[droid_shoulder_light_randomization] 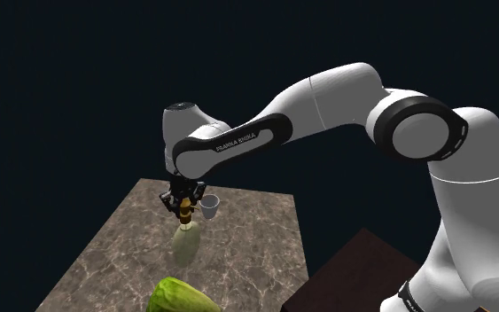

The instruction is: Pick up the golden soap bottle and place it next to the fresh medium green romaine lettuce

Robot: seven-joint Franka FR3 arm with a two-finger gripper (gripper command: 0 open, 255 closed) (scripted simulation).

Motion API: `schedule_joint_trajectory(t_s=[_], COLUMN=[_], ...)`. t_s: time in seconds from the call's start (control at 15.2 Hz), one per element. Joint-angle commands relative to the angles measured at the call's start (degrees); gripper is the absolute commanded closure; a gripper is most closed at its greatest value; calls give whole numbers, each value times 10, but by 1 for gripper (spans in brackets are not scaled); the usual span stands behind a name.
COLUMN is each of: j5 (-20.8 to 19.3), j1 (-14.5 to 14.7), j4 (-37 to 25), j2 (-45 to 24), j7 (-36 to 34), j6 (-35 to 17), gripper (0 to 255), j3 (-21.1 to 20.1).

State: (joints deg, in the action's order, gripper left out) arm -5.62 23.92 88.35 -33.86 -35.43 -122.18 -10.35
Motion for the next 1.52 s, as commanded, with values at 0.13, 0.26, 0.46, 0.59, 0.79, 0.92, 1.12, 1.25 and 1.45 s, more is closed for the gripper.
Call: schedule_joint_trajectory(t_s=[0.13,0.26,0.46,0.59,0.79,0.92,1.12,1.25,1.45], j5=[-3,-4,-7,-8,-10,-11,-11,-11,-11], j1=[1,2,2,3,4,5,5,5,5], j4=[5,8,12,14,15,16,16,16,16], j2=[-16,-24,-36,-45,-59,-62,-62,-62,-62], j7=[-1,-2,-3,-3,-5,-5,-5,-5,-5], j6=[-22,-33,-49,-60,-75,-78,-78,-78,-78], gripper=[255,255,255,255,255,255,255,255,0], j3=[2,3,5,6,8,8,8,8,8])
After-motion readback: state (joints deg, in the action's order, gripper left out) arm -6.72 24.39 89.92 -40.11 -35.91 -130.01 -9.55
